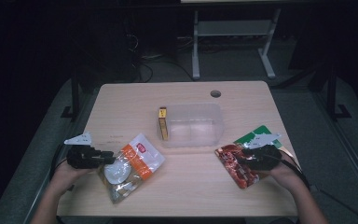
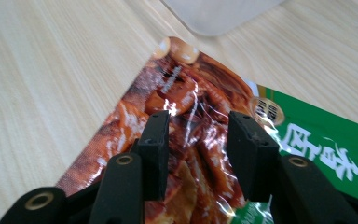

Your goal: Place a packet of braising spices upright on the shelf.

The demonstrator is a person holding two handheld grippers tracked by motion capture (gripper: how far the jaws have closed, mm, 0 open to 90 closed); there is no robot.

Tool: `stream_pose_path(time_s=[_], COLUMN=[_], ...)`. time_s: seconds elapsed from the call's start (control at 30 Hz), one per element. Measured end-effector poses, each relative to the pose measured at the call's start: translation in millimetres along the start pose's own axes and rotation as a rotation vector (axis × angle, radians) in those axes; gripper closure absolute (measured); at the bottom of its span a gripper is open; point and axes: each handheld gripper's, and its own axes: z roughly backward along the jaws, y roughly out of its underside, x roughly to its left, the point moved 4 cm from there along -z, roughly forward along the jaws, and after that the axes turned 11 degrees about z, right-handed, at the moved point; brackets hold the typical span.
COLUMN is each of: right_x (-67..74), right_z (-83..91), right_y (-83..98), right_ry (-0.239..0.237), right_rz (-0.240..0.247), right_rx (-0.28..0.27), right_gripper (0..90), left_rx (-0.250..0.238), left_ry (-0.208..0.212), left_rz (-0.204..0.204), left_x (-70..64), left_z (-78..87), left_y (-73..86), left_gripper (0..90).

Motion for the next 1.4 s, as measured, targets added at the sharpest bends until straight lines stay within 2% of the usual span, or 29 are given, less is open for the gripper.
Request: stream_pose_path(time_s=[0.07,0.13,0.17,0.2,0.27,0.3,0.37,0.47,0.53,0.6,0.7,0.8,0.93,1.1,1.23,1.27,1.3,1.33,1.4], right_x=[-3.4,-7.9,-12.9,-12.9,-16.8,-20.2,-21.8,-27.7,-31.1,-32.3,-33.7,-31.1,-24.1,-14.5,3.2,3.2,12.3,12.3,21.2], right_z=[0.6,1.8,2.9,2.9,3.7,3.8,3.9,4.3,1.8,-0.7,-4.2,-5.2,-7.2,-11.3,-17.1,-17.1,-20.2,-20.2,-24.3], right_y=[1.9,4.8,7.7,7.7,10.8,15.0,17.1,23.3,27.5,30.0,32.6,31.7,25.2,18.1,5.5,5.5,-0.5,-0.5,-7.4], right_ry=[0.017,0.032,0.051,0.051,0.054,0.068,0.07,0.097,0.099,0.085,0.04,0.017,0.004,-0.035,-0.085,-0.085,-0.119,-0.119,-0.139], right_rz=[-0.001,-0.014,-0.021,-0.021,-0.027,-0.025,-0.023,-0.034,-0.044,-0.051,-0.084,-0.074,-0.012,0.006,0.03,0.03,0.052,0.052,0.09], right_rx=[0.003,0.01,0.021,0.021,0.037,0.074,0.085,0.104,0.112,0.113,0.117,0.115,0.142,0.12,0.109,0.109,0.099,0.099,0.093], right_gripper=[65.6,77.0,87.0,87.0,89.7,89.8,89.8,89.8,89.8,90.0,90.0,90.0,90.0,90.0,90.0,90.0,90.0,90.0,90.0], left_rx=[-0.038,-0.074,-0.086,-0.086,-0.082,-0.085,-0.081,-0.069,-0.057,-0.047,-0.026,0.006,0.031,0.048,0.074,0.08,0.091,0.091,0.097], left_ry=[-0.022,-0.031,-0.026,-0.026,-0.033,-0.035,-0.044,-0.031,-0.031,-0.011,0.002,0.008,0.023,0.045,0.057,0.06,0.069,0.069,0.074], left_rz=[-0.006,-0.016,-0.027,-0.027,-0.039,-0.041,-0.047,-0.072,-0.1,-0.115,-0.14,-0.156,-0.171,-0.18,-0.194,-0.197,-0.198,-0.198,-0.202], left_x=[-5.8,-17.7,-28.2,-28.2,-40.1,-46.8,-62.4,-81.5,-94.1,-102.7,-110.8,-115.3,-120.8,-127.9,-131.9,-133.3,-136.6,-136.6,-138.9], left_z=[6.9,11.1,10.5,10.5,7.4,5.0,-1.7,-13.1,-23.4,-32.3,-43.2,-52.9,-62.4,-70.5,-76.8,-78.3,-82.0,-82.0,-84.4], left_y=[-5.2,-11.0,-14.5,-14.5,-17.7,-19.4,-23.1,-27.6,-30.8,-32.8,-33.3,-31.0,-27.7,-26.4,-25.4,-25.0,-23.7,-23.7,-23.1], left_gripper=[52.9,49.3,47.6,46.2,44.9,42.5,41.2,39.2,37.4,36.8,36.5,36.3,36.3,35.6,35.2,35.2,35.2,35.2,35.2])
